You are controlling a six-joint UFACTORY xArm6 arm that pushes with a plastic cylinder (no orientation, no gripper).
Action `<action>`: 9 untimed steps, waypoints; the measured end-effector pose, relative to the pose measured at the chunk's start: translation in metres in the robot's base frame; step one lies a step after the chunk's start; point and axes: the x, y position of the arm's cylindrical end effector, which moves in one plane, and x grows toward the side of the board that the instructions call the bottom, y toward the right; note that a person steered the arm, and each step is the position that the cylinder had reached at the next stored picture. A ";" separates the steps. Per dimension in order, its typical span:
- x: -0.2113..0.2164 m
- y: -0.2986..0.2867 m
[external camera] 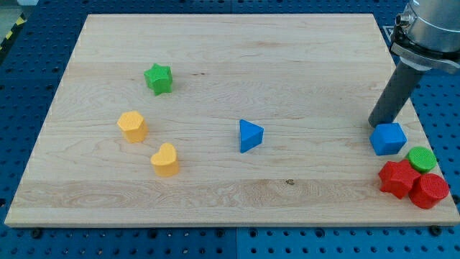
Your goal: Keep the blue cube on the top of the red star
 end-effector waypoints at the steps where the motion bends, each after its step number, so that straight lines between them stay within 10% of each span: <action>1: 0.011 0.003; 4: 0.019 0.004; 9: -0.118 -0.090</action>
